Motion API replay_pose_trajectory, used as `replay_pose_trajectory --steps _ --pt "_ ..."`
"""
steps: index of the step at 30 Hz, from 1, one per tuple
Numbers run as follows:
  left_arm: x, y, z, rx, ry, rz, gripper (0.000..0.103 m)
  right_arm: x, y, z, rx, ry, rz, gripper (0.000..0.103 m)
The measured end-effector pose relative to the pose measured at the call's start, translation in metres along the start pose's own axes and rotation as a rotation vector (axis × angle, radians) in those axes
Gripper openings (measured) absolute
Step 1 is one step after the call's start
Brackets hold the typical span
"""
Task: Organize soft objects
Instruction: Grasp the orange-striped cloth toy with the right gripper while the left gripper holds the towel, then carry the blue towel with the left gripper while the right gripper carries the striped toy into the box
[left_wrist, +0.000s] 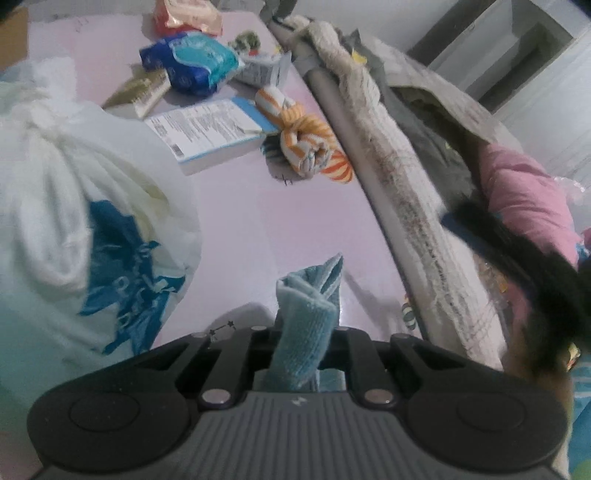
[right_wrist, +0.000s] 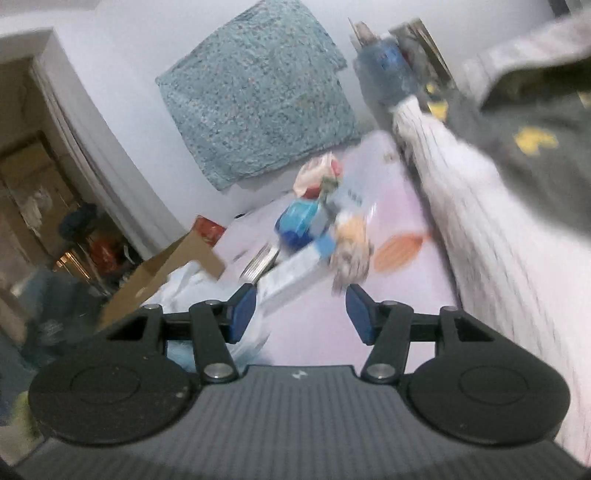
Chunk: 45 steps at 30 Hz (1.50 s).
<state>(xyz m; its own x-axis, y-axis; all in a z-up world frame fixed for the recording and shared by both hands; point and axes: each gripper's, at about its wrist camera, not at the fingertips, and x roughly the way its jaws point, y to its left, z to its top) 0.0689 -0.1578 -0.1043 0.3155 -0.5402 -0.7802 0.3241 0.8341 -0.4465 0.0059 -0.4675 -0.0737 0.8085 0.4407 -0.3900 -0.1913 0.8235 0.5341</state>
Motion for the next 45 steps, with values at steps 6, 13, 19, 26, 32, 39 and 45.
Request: replay_pose_trajectory --steps 6,13,19,26,32,39,45 --pt "-0.035 -0.004 -0.01 0.013 -0.087 0.008 0.012 0.11 -0.017 0.047 -0.007 0.102 -0.035 0.055" --pt "-0.058 0.0 -0.02 -0.008 -0.126 0.027 0.012 0.207 -0.039 0.047 -0.032 0.285 -0.144 0.05" --pt "-0.1 0.02 -0.021 -0.033 -0.198 0.034 0.012 0.205 -0.038 0.046 -0.003 0.289 -0.168 0.036" --pt "-0.171 0.053 -0.019 -0.077 -0.322 0.064 0.012 0.153 -0.026 0.055 0.122 0.214 -0.11 0.035" --pt "-0.234 0.097 -0.007 -0.147 -0.424 0.162 0.012 0.124 0.047 0.078 0.11 0.128 0.073 0.035" --pt "-0.268 0.16 0.023 -0.201 -0.437 0.367 0.013 0.172 0.173 0.081 0.052 0.216 0.377 0.035" --pt "-0.252 0.213 0.058 -0.186 -0.343 0.593 0.013 0.262 0.273 0.042 0.016 0.44 0.415 0.035"
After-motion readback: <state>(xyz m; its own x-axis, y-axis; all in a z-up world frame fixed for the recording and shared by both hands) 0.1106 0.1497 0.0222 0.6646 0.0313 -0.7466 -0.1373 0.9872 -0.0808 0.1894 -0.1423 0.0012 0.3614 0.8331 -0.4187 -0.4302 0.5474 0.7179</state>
